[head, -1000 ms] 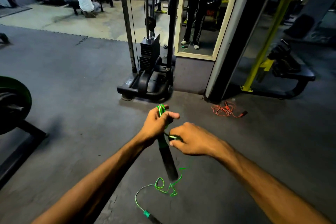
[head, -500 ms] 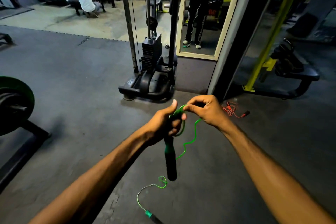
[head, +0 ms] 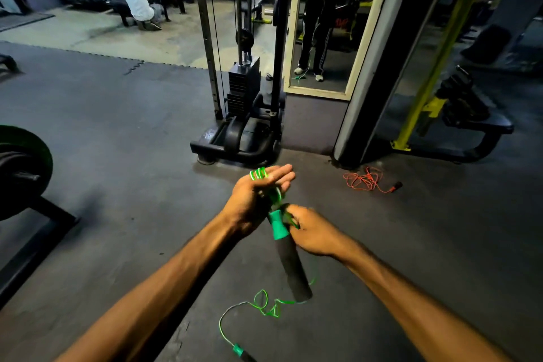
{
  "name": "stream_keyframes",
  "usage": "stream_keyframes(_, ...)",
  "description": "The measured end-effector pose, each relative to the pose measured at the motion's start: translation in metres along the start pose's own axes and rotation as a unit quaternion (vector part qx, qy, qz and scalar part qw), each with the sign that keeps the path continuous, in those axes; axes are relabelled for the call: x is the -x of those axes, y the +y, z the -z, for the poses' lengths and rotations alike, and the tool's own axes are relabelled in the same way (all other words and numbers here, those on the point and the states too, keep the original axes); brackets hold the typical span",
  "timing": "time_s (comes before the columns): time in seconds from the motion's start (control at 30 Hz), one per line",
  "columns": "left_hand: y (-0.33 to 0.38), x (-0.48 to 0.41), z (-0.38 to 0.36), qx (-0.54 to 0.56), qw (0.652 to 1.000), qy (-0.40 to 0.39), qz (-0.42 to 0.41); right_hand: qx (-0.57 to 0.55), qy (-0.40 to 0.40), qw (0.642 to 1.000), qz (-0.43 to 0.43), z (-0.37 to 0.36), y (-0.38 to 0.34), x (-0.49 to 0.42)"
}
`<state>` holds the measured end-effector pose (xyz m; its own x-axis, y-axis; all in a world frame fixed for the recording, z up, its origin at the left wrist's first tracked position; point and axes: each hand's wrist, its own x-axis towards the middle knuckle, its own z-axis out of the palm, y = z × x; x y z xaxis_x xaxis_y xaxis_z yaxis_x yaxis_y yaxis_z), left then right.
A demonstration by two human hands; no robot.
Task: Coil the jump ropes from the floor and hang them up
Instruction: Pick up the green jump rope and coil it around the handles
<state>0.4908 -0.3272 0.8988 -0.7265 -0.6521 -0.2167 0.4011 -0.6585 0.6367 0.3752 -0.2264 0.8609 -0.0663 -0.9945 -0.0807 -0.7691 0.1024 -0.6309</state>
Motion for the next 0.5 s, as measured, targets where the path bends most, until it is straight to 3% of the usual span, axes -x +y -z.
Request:
stream_keyframes(0.1,-0.008,-0.004,0.015,-0.198,0.975,0.058,-0.081,0.105,-0.04,0.993,0.038,0.016,-0.005,0.004)
stream_keyframes(0.17,-0.016,0.0,0.025,-0.352,0.933,-0.002,-0.079,0.119,-0.034,0.99,0.061,0.03,-0.017,0.005)
stream_keyframes(0.23,-0.018,0.006,0.026,-0.493,0.864,-0.075,-0.066,0.094,-0.016,0.993,0.067,0.049,-0.028,0.004)
stream_keyframes(0.27,-0.014,0.01,0.021,-0.533,0.837,-0.107,-0.055,0.073,-0.006,0.995,0.065,0.059,-0.031,0.004)
stream_keyframes(0.33,-0.001,0.018,0.006,-0.564,0.815,-0.125,0.029,0.017,0.016,0.998,0.057,0.08,-0.03,0.002)
stream_keyframes(0.4,0.01,0.021,-0.004,-0.535,0.823,-0.139,0.129,-0.059,0.034,0.996,0.056,0.097,-0.023,-0.001)
stream_keyframes(0.5,0.015,0.022,-0.007,-0.3,0.911,-0.204,0.194,-0.179,0.098,0.977,0.065,0.102,-0.006,-0.009)
